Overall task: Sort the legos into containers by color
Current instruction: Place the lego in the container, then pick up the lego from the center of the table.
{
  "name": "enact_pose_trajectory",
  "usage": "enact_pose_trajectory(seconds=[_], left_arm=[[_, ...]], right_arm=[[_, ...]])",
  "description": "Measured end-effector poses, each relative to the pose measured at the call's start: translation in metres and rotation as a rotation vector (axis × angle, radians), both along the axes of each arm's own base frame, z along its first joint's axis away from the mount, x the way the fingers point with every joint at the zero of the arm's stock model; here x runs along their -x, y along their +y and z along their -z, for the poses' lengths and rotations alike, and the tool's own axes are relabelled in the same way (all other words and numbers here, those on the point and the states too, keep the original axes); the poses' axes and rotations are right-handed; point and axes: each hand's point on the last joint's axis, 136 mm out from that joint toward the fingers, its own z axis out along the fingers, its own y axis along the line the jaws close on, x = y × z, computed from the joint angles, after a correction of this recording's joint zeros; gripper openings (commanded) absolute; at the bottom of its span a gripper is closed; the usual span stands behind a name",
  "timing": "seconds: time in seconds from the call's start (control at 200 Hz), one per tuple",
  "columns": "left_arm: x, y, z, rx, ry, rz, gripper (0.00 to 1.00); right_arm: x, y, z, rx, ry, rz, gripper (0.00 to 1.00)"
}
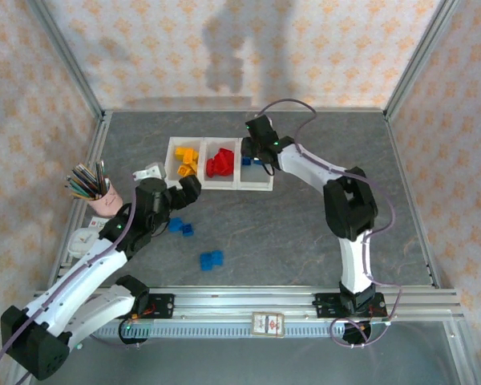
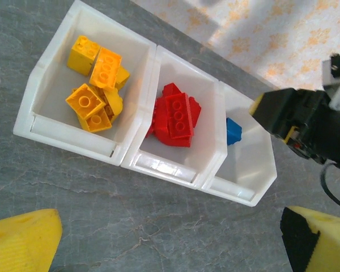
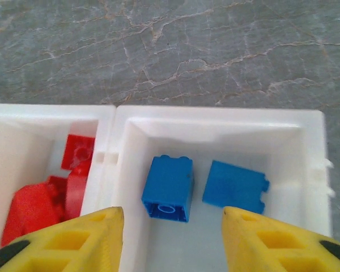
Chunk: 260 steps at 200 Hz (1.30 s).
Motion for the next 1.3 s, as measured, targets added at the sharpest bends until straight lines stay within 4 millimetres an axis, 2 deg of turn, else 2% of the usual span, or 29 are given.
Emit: enact_pose_trajectory(seconds=[0.125,0.225,0.49,0.621,0.766,0.921,1.071,1.196,1.301], left_arm=[[0.008,0.007,-0.008,0.006,-0.020,-0.019,1.00],[0.015,0.013,-0.012,0.018,-0.023,-0.034,1.00],[0.037,0.031,-0.012,0.041,-0.014,-0.096,1.00],[0.048,0.040,-0.010,0.052,-0.005,-0.125,1.00],[0.058,0.050,-0.009,0.058,0.001,-0.163,1.00],[0.065,0.058,-0.006,0.057,0.012,-0.197,1.00],[0.069,0.063,-0.003,0.049,0.024,-0.220,1.00],[0.071,0.067,-0.002,0.048,0.024,-0.237,1.00],[0.073,0.069,-0.001,0.046,0.028,-0.246,1.00]], right_arm=[[0.029,0.007,-0.016,-0.015,-0.019,-0.034,0.50],[0.057,0.025,-0.014,-0.011,-0.014,-0.087,0.54],[0.145,0.092,0.020,0.031,0.048,-0.298,0.63],[0.174,0.124,0.024,0.016,0.050,-0.385,0.67],[0.204,0.151,0.049,0.027,0.090,-0.467,0.70],[0.227,0.174,0.077,0.060,0.128,-0.529,0.73],[0.242,0.192,0.090,0.074,0.139,-0.565,0.74],[0.240,0.205,0.093,0.073,0.129,-0.567,0.73],[0.236,0.209,0.097,0.083,0.123,-0.554,0.69]])
